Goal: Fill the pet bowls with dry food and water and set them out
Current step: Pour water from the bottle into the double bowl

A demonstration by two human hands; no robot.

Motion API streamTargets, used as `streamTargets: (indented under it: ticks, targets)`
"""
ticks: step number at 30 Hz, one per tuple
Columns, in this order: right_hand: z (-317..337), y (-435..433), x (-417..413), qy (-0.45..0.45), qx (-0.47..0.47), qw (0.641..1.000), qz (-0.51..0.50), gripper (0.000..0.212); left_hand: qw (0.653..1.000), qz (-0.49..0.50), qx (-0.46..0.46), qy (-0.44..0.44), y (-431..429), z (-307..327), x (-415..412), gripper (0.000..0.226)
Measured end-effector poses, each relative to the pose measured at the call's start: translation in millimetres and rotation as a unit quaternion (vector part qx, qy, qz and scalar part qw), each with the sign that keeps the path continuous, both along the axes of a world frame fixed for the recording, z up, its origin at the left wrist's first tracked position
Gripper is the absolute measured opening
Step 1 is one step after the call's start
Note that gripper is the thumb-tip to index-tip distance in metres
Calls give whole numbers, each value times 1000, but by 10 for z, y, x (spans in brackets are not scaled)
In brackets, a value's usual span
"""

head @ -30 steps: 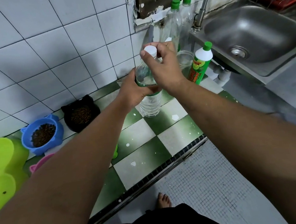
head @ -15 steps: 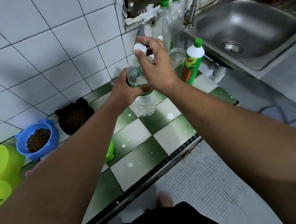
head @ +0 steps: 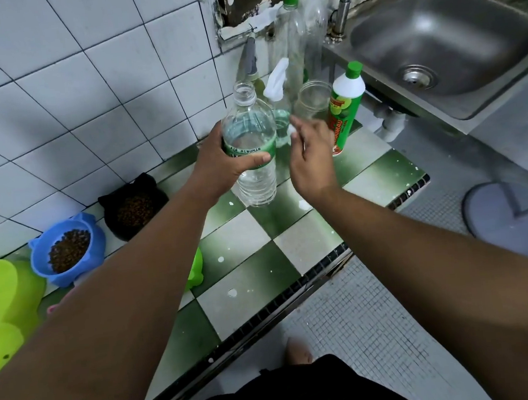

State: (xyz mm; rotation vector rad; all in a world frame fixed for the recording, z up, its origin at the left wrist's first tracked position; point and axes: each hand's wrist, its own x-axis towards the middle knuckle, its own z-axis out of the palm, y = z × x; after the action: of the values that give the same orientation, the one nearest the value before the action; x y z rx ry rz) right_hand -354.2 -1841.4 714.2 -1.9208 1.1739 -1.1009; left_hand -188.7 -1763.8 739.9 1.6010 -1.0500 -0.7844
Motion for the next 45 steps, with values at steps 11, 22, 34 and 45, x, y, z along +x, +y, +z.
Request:
streamTargets:
  ticks: [11, 22, 34, 45]
  targets:
    - [-995, 123, -369, 195, 77, 975, 72, 21, 999, 11, 24, 19, 2, 9, -22, 90]
    - [-1089, 243, -426, 214, 122, 961, 126, 30, 999, 25, 20, 19, 10, -32, -35, 88]
    - [-899, 217, -344, 260, 137, 948, 118, 24, 999, 34, 15, 0, 27, -24, -73, 83]
    - [-608, 171, 65, 106, 181, 969, 134, 83, 993, 106, -6, -45, -115, -92, -141, 96]
